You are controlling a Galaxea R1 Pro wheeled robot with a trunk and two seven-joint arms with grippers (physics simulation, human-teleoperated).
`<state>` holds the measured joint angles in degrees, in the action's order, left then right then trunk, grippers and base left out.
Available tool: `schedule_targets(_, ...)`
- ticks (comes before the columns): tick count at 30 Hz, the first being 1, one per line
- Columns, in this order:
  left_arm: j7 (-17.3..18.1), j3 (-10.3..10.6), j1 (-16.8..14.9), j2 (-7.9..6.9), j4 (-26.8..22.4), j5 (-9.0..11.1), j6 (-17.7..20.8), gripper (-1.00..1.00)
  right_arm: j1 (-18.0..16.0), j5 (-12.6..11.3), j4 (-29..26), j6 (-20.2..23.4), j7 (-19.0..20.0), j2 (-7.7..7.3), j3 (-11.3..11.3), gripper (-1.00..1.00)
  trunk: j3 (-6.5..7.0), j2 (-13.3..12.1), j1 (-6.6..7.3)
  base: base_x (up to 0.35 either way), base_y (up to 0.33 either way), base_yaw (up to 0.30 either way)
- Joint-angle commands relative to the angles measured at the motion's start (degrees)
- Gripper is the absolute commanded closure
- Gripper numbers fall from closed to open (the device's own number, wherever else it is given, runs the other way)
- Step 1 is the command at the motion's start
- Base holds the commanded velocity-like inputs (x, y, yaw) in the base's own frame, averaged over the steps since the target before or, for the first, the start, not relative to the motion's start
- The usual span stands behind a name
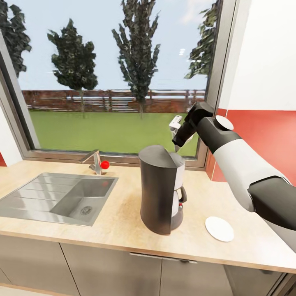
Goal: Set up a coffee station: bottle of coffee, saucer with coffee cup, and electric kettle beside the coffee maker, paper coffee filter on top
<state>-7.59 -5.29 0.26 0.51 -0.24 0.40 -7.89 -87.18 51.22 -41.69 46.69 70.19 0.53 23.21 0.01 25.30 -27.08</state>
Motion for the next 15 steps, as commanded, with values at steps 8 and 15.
schedule_targets(8, -0.1, -0.4, 0.0, 0.02, 0.0, 0.0, -0.2, -1.0, 0.0, 0.3, -0.3, 0.5, 0.4, 0.15, 0.1, 1.0, -0.01, 0.0, -0.02, 0.003, -0.003, 0.0)
schedule_targets(15, -0.2, -0.4, 0.0, 0.1, -0.2, 0.2, -0.2, -1.0, 0.0, 0.3, -0.2, 0.5, 0.4, 0.09, 0.1, 1.0, -0.01, 0.0, -0.02, -0.146, -0.123, 0.126)
